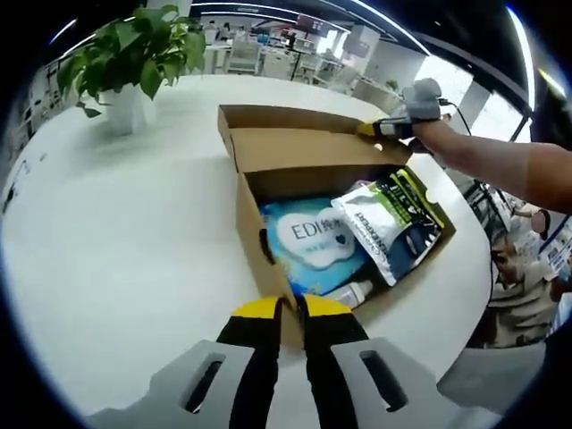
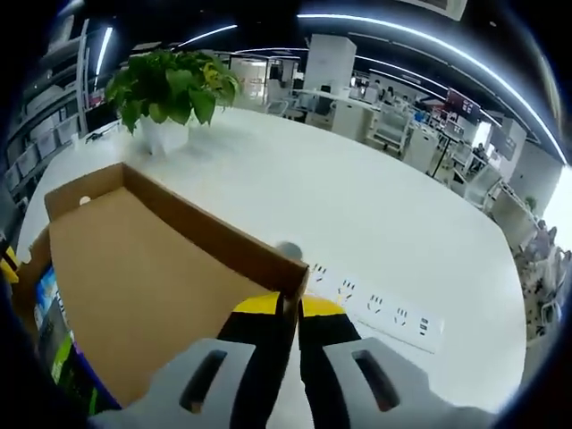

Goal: Operate the shoe box by opening the lid, removing the specified soft item, and placing it in the target area until the item is outside and the box remains undamaged.

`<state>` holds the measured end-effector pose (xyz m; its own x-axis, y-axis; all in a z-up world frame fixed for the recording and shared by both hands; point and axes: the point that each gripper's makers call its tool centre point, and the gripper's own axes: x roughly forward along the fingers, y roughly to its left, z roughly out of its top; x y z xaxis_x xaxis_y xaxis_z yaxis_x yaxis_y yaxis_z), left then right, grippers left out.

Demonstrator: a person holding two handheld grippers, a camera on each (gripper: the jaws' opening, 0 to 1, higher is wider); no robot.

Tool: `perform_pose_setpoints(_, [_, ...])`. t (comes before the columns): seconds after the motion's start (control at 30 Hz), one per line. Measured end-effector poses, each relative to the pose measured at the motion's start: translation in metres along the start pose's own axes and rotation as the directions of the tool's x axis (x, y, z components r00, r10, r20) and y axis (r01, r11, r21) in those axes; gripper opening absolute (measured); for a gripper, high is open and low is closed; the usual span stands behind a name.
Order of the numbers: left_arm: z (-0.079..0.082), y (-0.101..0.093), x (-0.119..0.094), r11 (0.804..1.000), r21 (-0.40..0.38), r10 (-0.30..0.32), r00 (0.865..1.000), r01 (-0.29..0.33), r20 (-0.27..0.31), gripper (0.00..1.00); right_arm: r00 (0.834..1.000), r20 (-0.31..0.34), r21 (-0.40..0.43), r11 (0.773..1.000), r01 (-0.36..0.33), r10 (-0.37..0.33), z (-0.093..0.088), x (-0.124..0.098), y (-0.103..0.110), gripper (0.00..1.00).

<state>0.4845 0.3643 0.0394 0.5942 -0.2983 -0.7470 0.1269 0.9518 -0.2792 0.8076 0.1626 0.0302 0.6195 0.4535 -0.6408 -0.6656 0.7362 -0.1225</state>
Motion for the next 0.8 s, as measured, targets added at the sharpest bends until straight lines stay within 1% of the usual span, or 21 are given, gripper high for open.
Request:
perform_pose_setpoints(0.43, [0.002, 0.004, 0.001, 1.000, 0.011, 0.006, 1.000, -0.006, 0.002, 0.06, 0.998, -0.068, 0.020, 1.000, -0.015, 0.017, -0.019, 0.014, 0.007, 0.04])
perform_pose_setpoints(0.8, [0.001, 0.005, 0.002, 1.000, 0.020, 0.011, 1.000, -0.011, 0.003, 0.06, 0.995, -0.093, 0.020, 1.000, -0.021, 0.022, -0.026, 0.014, 0.010, 0.04])
